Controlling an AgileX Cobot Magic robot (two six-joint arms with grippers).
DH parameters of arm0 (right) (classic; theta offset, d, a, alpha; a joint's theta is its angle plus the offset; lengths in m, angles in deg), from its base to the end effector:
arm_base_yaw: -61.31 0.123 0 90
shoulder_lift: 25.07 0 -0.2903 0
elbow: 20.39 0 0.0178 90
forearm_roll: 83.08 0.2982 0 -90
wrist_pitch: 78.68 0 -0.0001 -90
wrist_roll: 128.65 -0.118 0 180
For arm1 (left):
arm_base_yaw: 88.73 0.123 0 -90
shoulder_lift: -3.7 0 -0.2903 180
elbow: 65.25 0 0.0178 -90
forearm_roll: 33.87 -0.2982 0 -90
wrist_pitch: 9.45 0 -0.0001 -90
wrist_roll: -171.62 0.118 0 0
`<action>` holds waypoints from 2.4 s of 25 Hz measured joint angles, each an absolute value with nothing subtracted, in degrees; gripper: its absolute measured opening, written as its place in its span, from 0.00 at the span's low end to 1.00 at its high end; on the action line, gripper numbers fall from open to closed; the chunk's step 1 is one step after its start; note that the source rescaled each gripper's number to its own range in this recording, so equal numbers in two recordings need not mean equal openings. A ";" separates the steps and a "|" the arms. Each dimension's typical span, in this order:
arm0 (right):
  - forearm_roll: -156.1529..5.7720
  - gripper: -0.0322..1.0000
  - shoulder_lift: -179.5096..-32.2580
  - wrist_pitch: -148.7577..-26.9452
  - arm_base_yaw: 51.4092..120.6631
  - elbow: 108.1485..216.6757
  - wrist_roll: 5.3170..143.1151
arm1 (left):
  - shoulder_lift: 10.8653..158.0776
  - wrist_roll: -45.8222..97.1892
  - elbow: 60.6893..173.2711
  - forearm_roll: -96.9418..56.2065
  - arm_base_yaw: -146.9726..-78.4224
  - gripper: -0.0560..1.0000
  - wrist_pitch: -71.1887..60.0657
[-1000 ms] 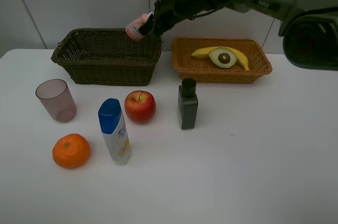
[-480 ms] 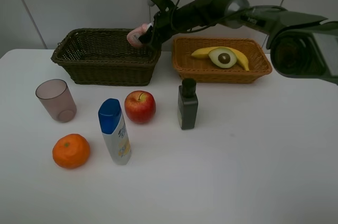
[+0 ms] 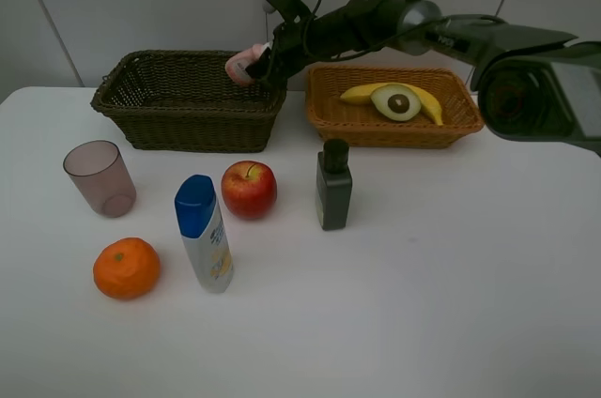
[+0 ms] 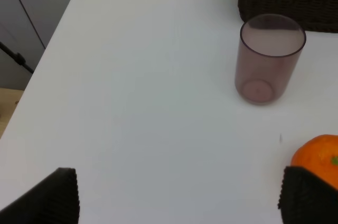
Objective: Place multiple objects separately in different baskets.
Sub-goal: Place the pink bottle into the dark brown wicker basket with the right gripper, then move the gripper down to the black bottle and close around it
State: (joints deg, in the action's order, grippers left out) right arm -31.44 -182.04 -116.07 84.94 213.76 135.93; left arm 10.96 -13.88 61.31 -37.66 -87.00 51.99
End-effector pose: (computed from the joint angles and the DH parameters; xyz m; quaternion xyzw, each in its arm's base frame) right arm 0.5669 0.3094 0.1236 -0.5477 0.6870 0.1605 0.4499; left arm 0.0629 0.0088 0.2585 -0.0554 0.8730 0.0171 0.4843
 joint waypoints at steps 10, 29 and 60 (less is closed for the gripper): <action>-29.87 0.89 -182.04 -116.54 84.94 213.81 133.84 | 10.96 -13.88 61.31 -37.66 -87.00 1.00 51.99; -30.04 1.00 -181.38 -116.65 84.94 213.81 132.89 | 10.96 -13.88 61.31 -37.66 -87.00 1.00 51.99; -81.86 1.00 -159.82 -148.22 88.31 212.63 52.87 | 10.96 -13.88 61.31 -37.66 -87.00 1.00 51.99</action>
State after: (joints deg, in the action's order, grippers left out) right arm -81.86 -159.82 -148.22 88.31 212.63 52.87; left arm 10.96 -13.88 61.31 -37.66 -87.00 51.99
